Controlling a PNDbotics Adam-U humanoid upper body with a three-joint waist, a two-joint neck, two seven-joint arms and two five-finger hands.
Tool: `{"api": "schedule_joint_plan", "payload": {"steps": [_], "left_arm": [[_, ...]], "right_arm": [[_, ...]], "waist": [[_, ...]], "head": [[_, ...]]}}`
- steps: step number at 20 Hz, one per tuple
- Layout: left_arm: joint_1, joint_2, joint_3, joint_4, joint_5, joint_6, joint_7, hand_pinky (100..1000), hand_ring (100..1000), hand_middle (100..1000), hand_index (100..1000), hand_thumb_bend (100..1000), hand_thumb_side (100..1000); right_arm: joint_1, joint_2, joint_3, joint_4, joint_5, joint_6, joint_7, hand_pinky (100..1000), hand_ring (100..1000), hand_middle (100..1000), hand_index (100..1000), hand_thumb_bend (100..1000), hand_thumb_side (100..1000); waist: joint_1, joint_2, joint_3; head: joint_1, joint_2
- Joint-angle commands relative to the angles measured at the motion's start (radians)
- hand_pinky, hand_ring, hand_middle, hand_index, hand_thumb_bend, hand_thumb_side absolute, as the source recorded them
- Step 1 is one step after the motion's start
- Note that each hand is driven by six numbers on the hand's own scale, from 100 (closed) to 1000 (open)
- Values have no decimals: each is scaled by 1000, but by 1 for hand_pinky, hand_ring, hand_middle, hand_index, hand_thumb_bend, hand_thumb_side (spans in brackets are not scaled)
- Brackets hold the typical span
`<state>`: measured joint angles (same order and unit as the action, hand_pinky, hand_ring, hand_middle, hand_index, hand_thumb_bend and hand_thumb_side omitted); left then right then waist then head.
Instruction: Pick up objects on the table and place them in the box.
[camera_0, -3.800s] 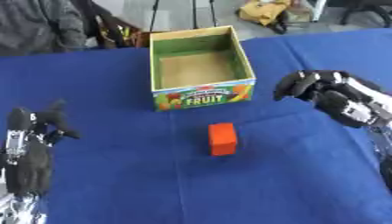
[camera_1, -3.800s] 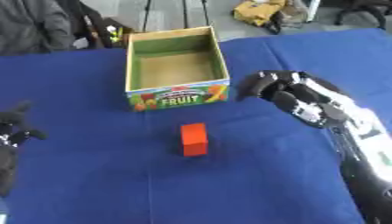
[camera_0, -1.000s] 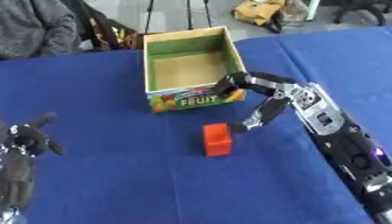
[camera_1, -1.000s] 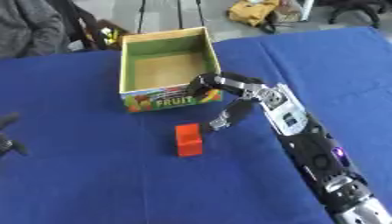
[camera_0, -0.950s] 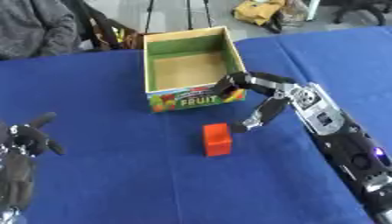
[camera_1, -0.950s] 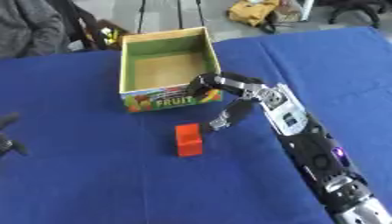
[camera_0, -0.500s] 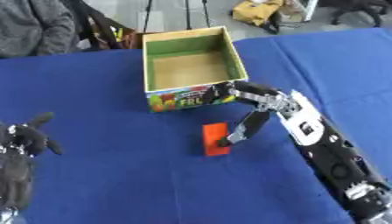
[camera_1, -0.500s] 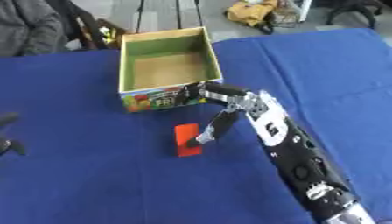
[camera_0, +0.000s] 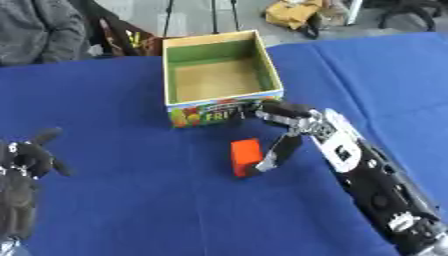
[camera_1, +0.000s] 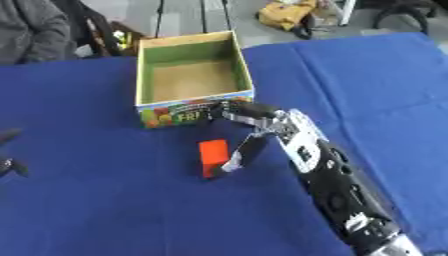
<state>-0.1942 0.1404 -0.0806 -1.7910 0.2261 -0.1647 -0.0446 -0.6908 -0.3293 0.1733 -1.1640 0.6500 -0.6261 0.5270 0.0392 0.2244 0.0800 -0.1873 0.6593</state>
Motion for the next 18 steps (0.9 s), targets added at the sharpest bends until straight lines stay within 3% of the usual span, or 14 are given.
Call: {"api": "schedule_joint_plan", "payload": {"steps": [1, 5, 10, 12, 18], "left_arm": [[-11, 11, 2, -18, -1, -2, -1, 389, 829, 310, 468, 433, 832], [-12, 11, 2, -17, -2, -2, 0, 389, 829, 311, 469, 432, 832], [-13, 12, 2, -17, -3, -3, 1, 389, 830, 311, 469, 432, 832], [-13, 12, 2, -17, -3, -3, 1, 389, 830, 309, 469, 433, 834], [-14, 13, 2, -17, -4, -3, 2, 389, 827, 307, 469, 431, 832]], "right_arm": [[-11, -8, -1, 0, 33, -199, 173, 822, 757, 784, 811, 667, 408], [-9, -10, -4, 7, 62, -203, 148, 802, 709, 736, 775, 647, 395], [-5, -10, -5, 15, 93, -205, 120, 732, 607, 607, 665, 623, 366], [-5, -10, -7, 17, 102, -203, 107, 648, 515, 490, 516, 578, 312], [-5, -10, -11, 21, 113, -188, 62, 571, 393, 338, 281, 489, 271]], "waist": [[-3, -18, 0], [-4, -18, -1], [-6, -19, -2], [-6, -20, -3], [-6, -21, -3]], "head": [[-4, 7], [-3, 8], [-2, 9], [-2, 9], [-3, 9]]}}
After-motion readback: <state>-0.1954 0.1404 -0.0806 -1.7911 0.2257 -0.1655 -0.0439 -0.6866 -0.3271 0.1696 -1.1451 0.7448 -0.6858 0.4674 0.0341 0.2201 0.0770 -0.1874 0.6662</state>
